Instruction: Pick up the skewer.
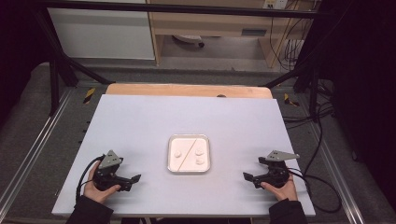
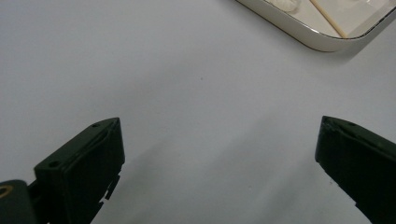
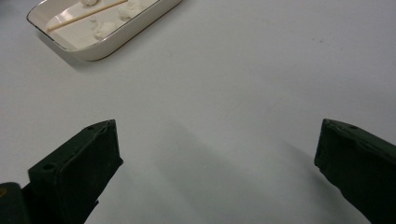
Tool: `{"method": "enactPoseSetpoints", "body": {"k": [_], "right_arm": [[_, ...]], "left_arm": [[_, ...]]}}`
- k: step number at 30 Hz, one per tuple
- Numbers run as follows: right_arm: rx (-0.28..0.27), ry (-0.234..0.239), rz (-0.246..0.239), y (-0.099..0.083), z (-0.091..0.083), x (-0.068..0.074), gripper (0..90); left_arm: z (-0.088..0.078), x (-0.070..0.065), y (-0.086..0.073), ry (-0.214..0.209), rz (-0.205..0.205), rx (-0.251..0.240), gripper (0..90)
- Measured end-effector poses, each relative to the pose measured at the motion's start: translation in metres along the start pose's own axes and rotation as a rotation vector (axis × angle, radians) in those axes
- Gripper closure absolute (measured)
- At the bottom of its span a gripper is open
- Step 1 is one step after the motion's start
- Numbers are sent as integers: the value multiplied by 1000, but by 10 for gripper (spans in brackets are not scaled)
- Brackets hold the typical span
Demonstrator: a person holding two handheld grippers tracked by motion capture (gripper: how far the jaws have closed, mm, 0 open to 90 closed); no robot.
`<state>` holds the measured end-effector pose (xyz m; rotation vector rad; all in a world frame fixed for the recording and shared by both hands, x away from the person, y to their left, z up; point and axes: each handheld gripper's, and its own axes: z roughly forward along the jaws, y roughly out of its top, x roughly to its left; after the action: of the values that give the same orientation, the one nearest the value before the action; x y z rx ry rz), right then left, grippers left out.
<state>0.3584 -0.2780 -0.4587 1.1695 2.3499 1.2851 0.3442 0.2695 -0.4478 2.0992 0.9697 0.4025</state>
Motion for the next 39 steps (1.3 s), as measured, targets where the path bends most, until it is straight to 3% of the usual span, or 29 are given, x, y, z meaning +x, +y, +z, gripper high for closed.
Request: {"method": "enactPoseSetpoints", "body": {"k": [16,39], "right_arm": [[10,-6,-6,0,1,0,8],[14,-11,-10,0,1,0,8]], "left_arm": [[1,-3,5,11,4,7,13],[5,-21,26,39,14,15,13]]}}
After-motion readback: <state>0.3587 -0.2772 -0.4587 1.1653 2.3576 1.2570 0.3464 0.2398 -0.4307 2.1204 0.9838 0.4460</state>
